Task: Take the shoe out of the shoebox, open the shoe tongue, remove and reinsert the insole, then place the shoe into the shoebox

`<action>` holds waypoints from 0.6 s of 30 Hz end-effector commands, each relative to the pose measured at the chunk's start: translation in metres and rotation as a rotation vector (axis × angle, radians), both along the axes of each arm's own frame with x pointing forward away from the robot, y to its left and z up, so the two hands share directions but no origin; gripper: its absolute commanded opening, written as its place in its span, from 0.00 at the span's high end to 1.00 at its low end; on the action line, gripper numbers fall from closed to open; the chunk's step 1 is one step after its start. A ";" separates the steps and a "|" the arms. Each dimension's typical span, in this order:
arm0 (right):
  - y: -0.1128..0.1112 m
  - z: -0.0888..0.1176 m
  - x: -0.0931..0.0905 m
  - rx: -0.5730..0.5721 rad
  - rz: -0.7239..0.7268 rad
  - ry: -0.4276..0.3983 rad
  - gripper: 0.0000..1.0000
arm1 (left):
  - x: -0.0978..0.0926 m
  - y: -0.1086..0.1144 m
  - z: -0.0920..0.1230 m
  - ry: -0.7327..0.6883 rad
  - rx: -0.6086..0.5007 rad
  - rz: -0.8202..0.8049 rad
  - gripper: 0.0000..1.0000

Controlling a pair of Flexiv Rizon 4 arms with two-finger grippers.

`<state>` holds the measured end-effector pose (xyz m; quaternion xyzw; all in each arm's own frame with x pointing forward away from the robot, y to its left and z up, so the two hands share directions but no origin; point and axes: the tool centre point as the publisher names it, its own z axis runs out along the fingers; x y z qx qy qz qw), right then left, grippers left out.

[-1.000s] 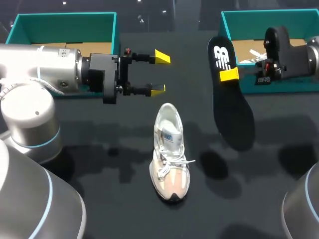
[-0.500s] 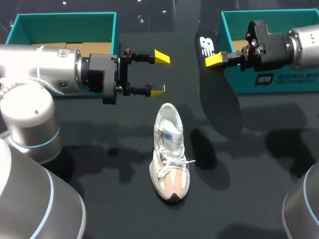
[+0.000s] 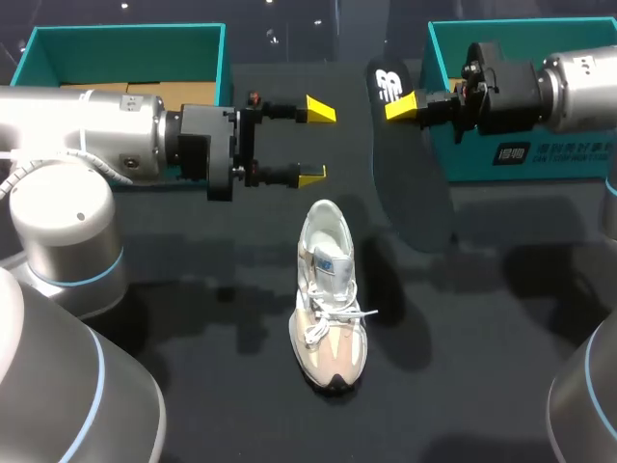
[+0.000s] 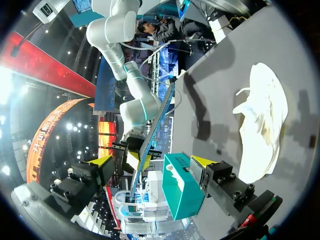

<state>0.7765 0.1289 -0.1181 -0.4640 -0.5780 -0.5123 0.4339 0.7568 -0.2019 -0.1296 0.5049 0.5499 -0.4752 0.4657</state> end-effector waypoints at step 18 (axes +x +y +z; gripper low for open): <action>0.023 -0.004 0.014 0.031 -0.062 0.179 1.00 | 0.007 -0.025 -0.007 0.006 -0.012 0.031 0.00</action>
